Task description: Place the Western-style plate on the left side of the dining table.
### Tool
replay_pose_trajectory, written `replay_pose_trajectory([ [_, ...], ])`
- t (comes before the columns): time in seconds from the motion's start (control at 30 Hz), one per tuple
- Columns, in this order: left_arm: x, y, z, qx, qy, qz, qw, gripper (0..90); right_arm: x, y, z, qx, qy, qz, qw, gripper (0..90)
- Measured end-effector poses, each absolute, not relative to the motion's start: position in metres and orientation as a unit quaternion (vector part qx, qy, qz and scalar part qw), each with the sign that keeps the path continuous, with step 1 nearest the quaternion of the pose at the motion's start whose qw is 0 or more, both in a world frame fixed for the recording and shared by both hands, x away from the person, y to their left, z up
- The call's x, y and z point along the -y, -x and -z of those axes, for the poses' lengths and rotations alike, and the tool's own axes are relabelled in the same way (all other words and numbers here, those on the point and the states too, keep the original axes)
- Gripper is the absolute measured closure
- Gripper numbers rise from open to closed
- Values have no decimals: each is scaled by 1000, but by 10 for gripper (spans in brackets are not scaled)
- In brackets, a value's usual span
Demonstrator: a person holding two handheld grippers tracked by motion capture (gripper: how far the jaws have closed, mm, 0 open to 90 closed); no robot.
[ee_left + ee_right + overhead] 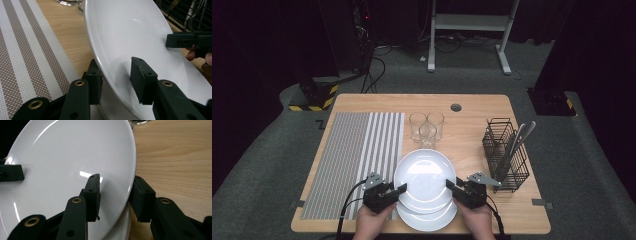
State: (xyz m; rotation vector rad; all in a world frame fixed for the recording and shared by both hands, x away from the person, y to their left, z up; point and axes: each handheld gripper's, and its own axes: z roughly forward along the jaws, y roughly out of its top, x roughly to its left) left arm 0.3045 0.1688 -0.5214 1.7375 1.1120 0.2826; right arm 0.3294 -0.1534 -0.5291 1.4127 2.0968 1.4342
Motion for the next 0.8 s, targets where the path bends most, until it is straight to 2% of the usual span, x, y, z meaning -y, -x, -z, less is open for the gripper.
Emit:
replay_pose_trajectory([
  [0.33,-171,-307,522,-471,-714,-115,505,610,154,-324,527,-710,-470,-507,132,651],
  [0.8,-174,-308,520,-485,-701,-126,508,618,155,-322,523,-700,-466,-525,130,696],
])
